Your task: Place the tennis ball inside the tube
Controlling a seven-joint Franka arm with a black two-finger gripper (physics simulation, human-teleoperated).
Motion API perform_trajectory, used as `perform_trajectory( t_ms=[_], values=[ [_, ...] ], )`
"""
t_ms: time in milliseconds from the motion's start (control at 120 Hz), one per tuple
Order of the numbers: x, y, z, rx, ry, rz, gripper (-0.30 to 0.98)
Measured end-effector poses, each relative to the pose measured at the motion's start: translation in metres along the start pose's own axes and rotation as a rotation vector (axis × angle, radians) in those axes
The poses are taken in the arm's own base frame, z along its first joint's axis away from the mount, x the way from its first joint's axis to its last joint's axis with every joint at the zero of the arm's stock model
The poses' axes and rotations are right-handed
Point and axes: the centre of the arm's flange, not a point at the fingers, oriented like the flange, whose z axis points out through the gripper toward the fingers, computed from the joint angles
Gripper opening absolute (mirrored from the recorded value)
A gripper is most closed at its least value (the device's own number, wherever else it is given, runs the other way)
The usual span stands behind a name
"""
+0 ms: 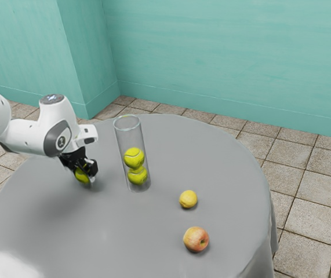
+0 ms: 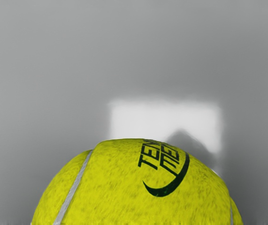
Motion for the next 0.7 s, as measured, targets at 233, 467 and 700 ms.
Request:
perform_trajectory(
  t_ms=[233,467,700],
  values=[
    [0.000,0.008,-0.124,0.020,0.147,0.009,0.40],
    [0.002,0.039,-0.209,0.025,0.236,0.052,0.41],
    [0.021,0.085,-0.252,0.014,0.260,0.112,0.42]
  ],
)
